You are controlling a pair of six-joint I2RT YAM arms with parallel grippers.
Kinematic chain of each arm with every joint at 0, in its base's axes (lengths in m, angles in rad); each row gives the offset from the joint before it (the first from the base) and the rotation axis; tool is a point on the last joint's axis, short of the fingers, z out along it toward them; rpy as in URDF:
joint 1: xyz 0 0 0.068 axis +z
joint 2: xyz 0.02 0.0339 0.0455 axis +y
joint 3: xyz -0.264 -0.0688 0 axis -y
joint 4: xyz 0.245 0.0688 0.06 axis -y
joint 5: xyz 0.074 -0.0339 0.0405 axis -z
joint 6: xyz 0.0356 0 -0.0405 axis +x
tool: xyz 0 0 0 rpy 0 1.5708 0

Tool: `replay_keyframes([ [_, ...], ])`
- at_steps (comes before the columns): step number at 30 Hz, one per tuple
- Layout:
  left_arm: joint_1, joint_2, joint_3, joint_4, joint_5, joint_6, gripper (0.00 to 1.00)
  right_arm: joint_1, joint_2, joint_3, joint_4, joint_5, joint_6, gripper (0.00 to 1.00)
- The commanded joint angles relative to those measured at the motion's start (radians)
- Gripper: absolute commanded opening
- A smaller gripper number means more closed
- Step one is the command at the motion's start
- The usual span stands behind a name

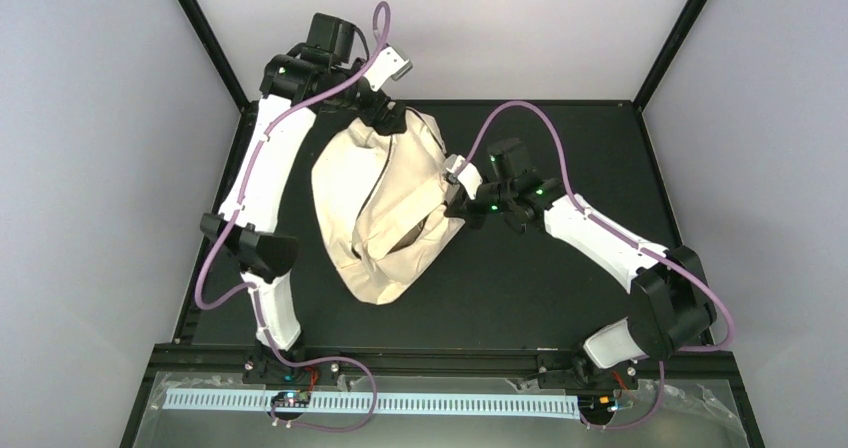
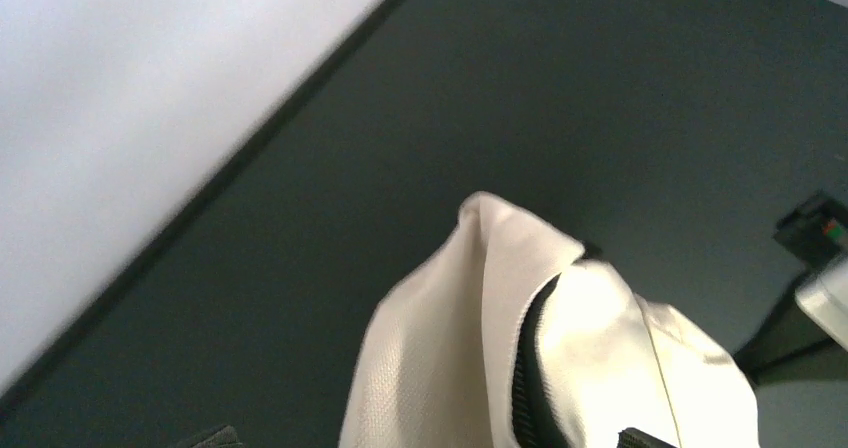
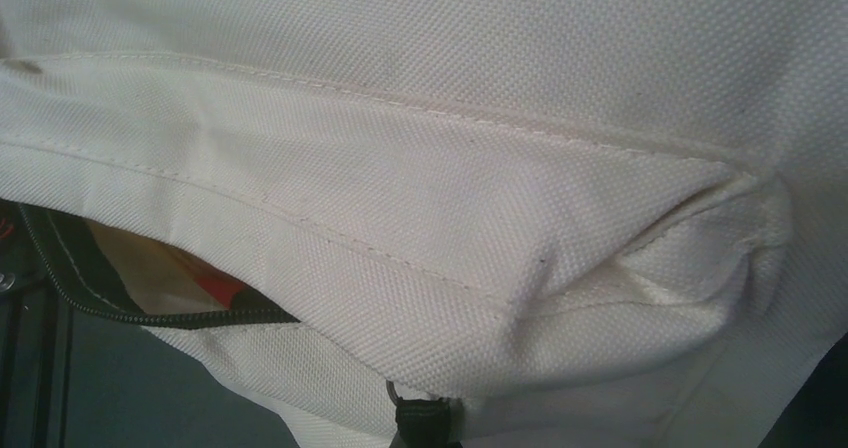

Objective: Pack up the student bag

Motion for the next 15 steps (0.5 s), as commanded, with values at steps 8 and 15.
replay_keyframes([
  [8, -0.007, -0.101, -0.248, -0.085, 0.377, 0.073, 0.52, 0.003, -0.047, -0.019, 0.064, 0.078, 0.028, 0.14],
  [15, -0.011, -0.190, -0.323, 0.021, 0.412, -0.022, 0.02, 0.002, -0.136, -0.097, 0.115, 0.181, 0.086, 0.34],
])
